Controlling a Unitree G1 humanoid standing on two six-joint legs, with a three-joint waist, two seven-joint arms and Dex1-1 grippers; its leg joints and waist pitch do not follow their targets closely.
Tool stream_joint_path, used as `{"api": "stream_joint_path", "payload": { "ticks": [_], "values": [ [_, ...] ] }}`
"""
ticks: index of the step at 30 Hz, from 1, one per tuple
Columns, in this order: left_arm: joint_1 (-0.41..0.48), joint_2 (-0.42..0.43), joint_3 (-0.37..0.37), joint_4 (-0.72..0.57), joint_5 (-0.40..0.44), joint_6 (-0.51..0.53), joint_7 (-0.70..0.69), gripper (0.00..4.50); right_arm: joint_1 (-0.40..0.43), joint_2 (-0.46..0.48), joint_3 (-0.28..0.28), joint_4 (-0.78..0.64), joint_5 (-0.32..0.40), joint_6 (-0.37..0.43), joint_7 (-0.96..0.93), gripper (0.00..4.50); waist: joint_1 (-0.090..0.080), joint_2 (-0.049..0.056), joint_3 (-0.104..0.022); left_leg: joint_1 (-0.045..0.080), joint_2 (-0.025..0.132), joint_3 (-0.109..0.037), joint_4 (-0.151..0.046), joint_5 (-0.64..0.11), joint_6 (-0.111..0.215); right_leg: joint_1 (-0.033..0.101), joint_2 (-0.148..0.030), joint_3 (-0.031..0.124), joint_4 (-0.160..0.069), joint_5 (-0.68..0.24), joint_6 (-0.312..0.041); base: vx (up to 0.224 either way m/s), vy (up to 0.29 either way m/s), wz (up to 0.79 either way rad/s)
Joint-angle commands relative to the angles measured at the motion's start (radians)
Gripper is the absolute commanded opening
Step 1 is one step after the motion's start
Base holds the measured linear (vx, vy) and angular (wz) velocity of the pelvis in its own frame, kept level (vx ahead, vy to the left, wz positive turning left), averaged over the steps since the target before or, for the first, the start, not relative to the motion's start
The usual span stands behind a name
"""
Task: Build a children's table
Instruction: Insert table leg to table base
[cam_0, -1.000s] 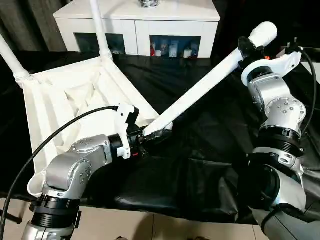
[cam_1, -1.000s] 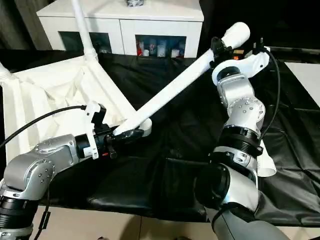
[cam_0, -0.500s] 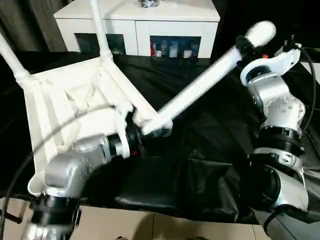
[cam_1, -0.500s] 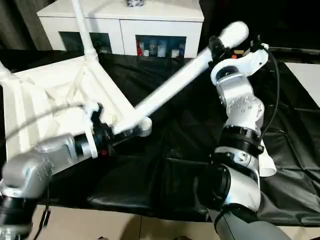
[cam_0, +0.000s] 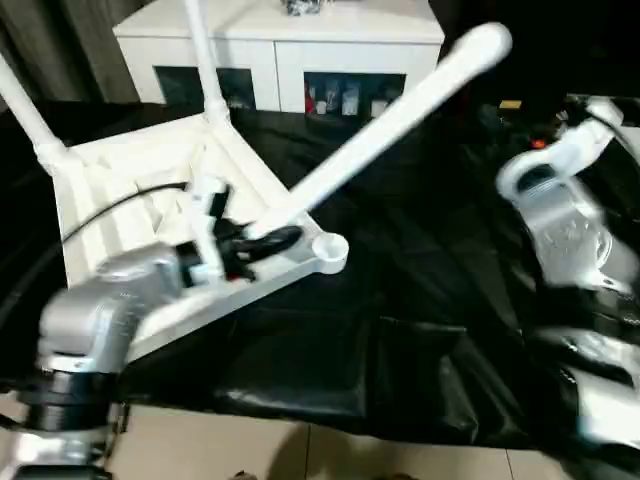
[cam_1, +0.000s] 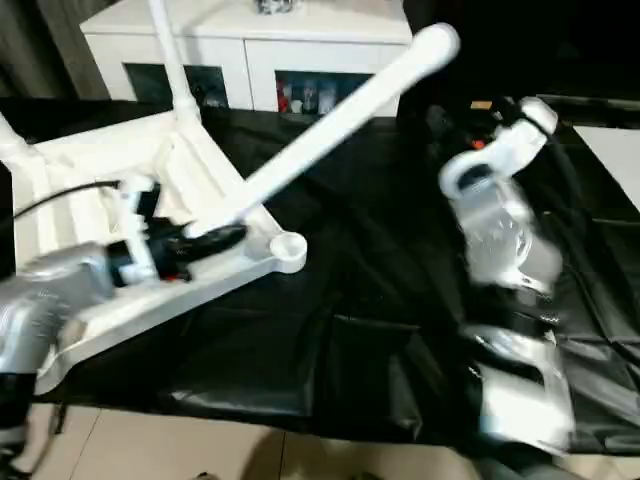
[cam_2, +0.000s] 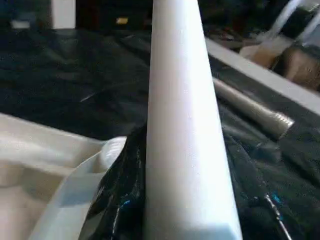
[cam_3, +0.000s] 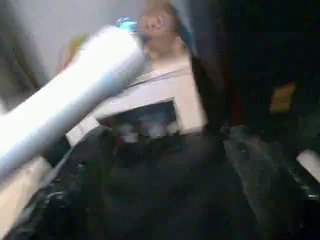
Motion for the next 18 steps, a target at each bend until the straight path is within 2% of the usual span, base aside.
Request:
{"api": "stream_joint_path", "payload": {
  "ticks": [1,2,3,6,8,9,10,13,18],
  "values": [
    [-0.022,0.009,-0.002,-0.005,0.009,-0.017,-0.024,1.36,0.011,-0.023,0.103,-0.046,-0.108,-0.086,0.072,4.15,0.004,0.0,-0.08,-0.002,-0.013,0.011,-0.055,-0.137,-0.001,0.08,-0.028,0.022,-0.062,-0.158,-0.185,0.0,0.0,0.0],
    [-0.024,0.017,-0.008,-0.003,0.013,-0.018,-0.03,1.36,0.018,-0.051,0.153,-0.055,-0.165,-0.143,0.096,4.15,0.002,-0.003,-0.078,-0.001,-0.013,0.012,-0.055,-0.15,0.004,0.078,-0.028,0.024,-0.066,-0.181,-0.182,0.0,0.0,0.0],
    [-0.026,0.023,-0.013,-0.001,0.015,-0.019,-0.035,1.35,0.021,-0.075,0.193,-0.056,-0.216,-0.197,0.119,4.44,0.0,-0.006,-0.079,-0.001,-0.011,0.012,-0.054,-0.152,0.009,0.077,-0.028,0.024,-0.066,-0.19,-0.186,0.0,0.0,0.0],
    [-0.032,0.036,-0.027,0.004,0.021,-0.024,-0.048,1.35,0.019,-0.138,0.293,-0.038,-0.349,-0.318,0.157,4.5,-0.002,-0.004,-0.076,0.003,-0.01,0.013,-0.053,-0.177,0.017,0.071,-0.026,0.025,-0.068,-0.212,-0.195,0.0,0.0,0.0],
    [-0.037,0.049,-0.039,0.005,0.024,-0.025,-0.062,1.35,0.014,-0.201,0.395,-0.002,-0.479,-0.422,0.185,4.5,-0.001,-0.006,-0.075,0.002,-0.01,0.012,-0.052,-0.184,0.016,0.07,-0.025,0.023,-0.068,-0.224,-0.195,0.0,0.0,0.0],
    [-0.042,0.065,-0.053,0.004,0.031,-0.026,-0.079,1.35,0.003,-0.249,0.471,0.039,-0.583,-0.497,0.179,4.5,-0.002,-0.009,-0.073,0.001,-0.009,0.012,-0.052,-0.191,0.018,0.07,-0.026,0.024,-0.069,-0.233,-0.196,0.0,0.0,0.0],
    [-0.044,0.071,-0.058,0.005,0.035,-0.027,-0.086,1.35,-0.002,-0.262,0.492,0.053,-0.614,-0.52,0.171,4.5,-0.002,-0.007,-0.072,0.004,-0.01,0.013,-0.051,-0.202,0.017,0.066,-0.025,0.023,-0.071,-0.25,-0.197,0.0,0.0,0.0],
    [-0.049,0.081,-0.065,0.007,0.043,-0.028,-0.097,1.35,-0.014,-0.273,0.511,0.077,-0.652,-0.55,0.147,4.5,-0.005,-0.01,-0.073,0.0,-0.01,0.012,-0.05,-0.205,0.026,0.07,-0.025,0.025,-0.068,-0.25,-0.195,0.0,0.0,0.0],
    [-0.051,0.123,-0.086,-0.005,0.05,-0.028,-0.146,1.35,-0.065,-0.287,0.573,0.176,-0.771,-0.64,0.079,4.5,-0.011,-0.011,-0.074,-0.003,-0.01,0.011,-0.047,-0.198,0.032,0.07,-0.023,0.025,-0.06,-0.201,-0.21,0.0,0.0,0.0]
  ]
}}
